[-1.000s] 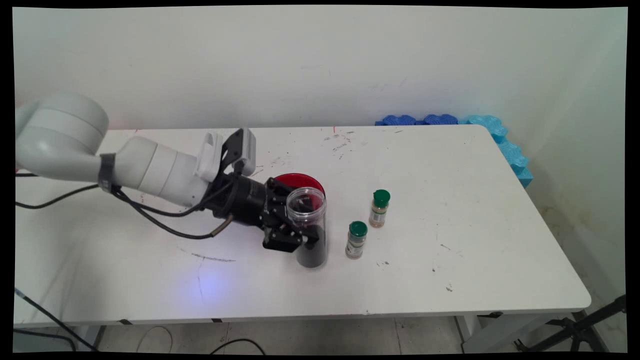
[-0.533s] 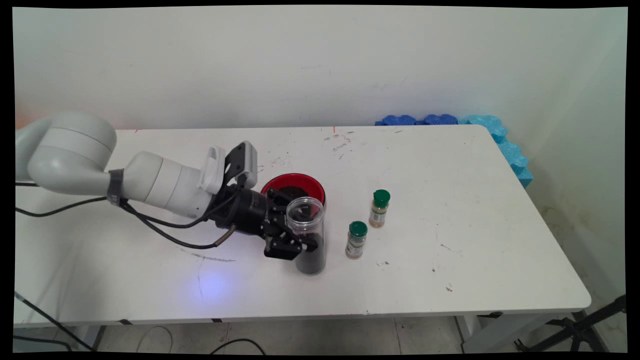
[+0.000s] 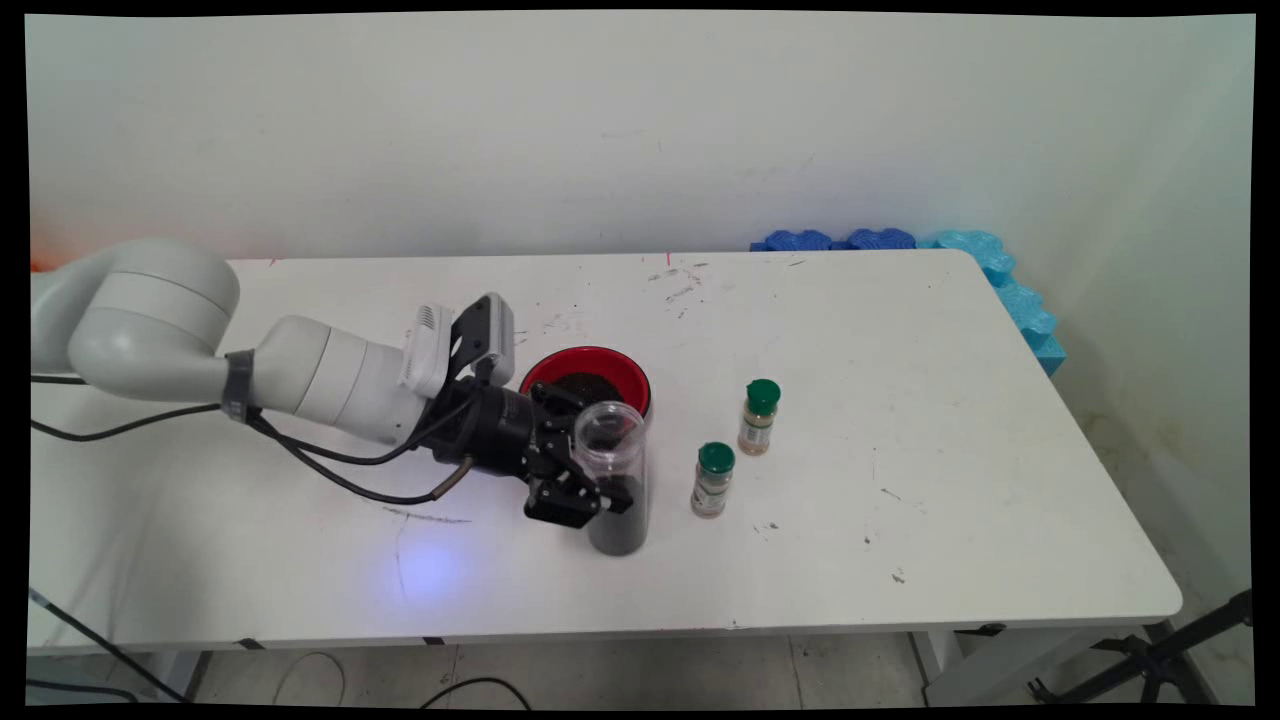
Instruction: Place the picked object on the table
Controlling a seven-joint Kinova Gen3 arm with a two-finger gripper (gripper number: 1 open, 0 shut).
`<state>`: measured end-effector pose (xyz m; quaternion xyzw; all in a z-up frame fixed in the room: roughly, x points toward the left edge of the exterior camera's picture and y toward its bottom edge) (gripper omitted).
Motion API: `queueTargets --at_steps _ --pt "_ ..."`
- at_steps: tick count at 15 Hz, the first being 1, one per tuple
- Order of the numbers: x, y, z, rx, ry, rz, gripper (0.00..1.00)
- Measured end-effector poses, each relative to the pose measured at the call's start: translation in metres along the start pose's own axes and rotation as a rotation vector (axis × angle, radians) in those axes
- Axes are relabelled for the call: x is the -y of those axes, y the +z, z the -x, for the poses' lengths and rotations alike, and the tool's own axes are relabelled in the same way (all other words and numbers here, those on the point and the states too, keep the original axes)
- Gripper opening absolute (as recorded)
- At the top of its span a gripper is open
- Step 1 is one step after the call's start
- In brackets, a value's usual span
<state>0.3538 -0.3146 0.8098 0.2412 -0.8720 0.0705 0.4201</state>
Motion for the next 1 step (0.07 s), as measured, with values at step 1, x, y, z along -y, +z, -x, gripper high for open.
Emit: queueTargets --at_steps 1 --pt "0.0005 0.0000 0.0006 -0.001 0.001 -0.002 1.00"
